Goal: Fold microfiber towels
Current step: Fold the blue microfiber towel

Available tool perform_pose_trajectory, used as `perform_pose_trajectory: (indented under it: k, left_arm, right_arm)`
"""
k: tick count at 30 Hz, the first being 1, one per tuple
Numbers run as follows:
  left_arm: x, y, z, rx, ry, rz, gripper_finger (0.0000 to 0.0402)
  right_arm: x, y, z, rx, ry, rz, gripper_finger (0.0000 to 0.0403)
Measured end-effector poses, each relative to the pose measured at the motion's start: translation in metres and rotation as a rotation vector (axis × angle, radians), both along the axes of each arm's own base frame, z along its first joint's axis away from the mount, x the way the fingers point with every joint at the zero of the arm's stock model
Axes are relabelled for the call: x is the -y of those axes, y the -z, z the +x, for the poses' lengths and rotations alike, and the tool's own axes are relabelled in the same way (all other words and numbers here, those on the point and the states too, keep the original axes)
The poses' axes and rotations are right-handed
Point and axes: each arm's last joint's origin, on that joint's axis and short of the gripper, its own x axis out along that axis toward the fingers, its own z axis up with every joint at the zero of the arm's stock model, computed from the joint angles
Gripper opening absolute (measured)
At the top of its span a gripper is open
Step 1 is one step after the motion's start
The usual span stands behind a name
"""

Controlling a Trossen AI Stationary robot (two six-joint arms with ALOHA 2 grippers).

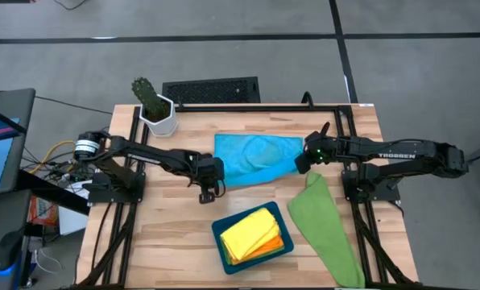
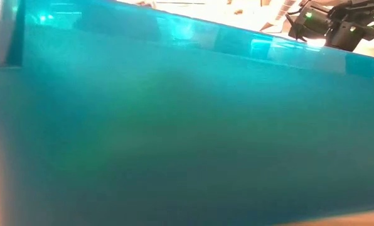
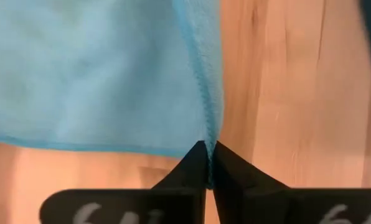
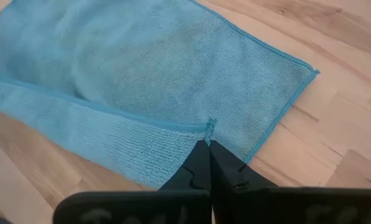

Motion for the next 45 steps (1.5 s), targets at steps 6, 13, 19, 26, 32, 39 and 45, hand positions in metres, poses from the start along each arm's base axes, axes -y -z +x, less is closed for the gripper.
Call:
perform_pose_trajectory:
  k: [6, 13, 19, 26, 32, 39, 45]
  left_arm:
    - [-0.023, -0.02, -0.009, 0.053, -0.073, 0.033, 0.0002]
    - [-0.069, -0.018, -0.022, -0.018, -0.192, 0.123, 0.0001]
    - [-0.104, -0.018, -0.024, 0.041, -0.222, 0.157, 0.0]
    - [-0.133, -0.022, -0.029, 0.096, -0.242, 0.229, 0.0]
    - [-0.146, -0.014, -0.039, 0.11, -0.269, 0.184, 0.0]
    - [-0.147, -0.004, -0.042, 0.14, -0.293, 0.236, 0.0]
    - [-0.149, -0.006, -0.039, 0.203, -0.289, 0.24, 0.0]
  right_arm:
    - [0.004, -0.002, -0.001, 0.016, 0.057, 0.019, 0.0011]
    - [0.012, -0.013, -0.005, -0.031, 0.15, 0.001, 0.0011]
    - [0.024, -0.011, -0.013, -0.066, 0.221, 0.005, 0.0011]
    - [0.036, -0.006, -0.01, -0.064, 0.255, 0.021, 0.0011]
    - [0.045, 0.012, 0.004, -0.137, 0.229, 0.029, 0.0011]
    - [0.051, 0.024, 0.012, -0.173, 0.228, 0.031, 0.0011]
    - [0.052, 0.03, 0.013, -0.207, 0.228, 0.04, 0.0011]
